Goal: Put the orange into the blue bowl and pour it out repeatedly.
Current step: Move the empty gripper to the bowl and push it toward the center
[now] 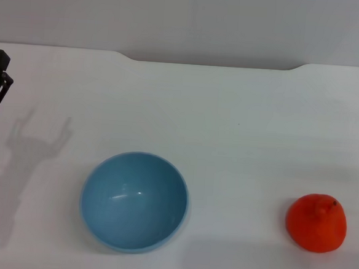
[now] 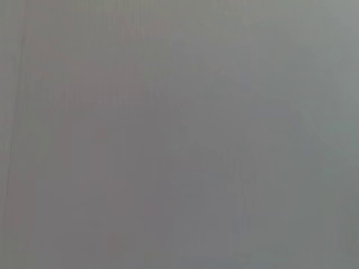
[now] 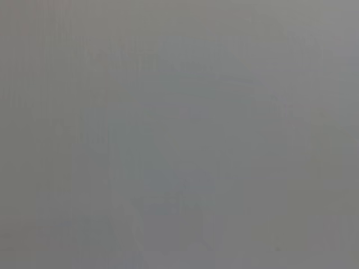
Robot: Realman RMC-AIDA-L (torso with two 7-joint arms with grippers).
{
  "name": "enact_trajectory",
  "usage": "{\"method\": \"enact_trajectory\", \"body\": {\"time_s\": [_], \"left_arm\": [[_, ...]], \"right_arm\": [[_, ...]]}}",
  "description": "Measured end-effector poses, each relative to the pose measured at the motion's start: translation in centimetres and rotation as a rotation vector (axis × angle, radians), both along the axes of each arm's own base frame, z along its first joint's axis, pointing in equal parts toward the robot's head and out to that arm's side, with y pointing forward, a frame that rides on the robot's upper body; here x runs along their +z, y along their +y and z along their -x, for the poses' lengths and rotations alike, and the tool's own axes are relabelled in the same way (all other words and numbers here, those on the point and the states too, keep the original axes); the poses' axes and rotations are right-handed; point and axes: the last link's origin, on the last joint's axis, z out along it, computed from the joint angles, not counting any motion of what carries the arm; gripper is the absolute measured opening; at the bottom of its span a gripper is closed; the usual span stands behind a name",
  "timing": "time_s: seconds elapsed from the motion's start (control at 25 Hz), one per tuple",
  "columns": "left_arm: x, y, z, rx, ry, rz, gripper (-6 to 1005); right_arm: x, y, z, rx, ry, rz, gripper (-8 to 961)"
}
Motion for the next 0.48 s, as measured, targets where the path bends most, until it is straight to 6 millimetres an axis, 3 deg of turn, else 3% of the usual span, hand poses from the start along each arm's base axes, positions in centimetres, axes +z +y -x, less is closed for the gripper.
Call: {"method": "enact_trajectory", "body": {"time_s": [0.48], "left_arm": [[-0.25, -0.22, 0.10, 0.007, -0.027, 0.017, 768]], "right_arm": [[-0.03, -0.23, -0.39, 0.007, 0.077, 0.034, 420]]}}
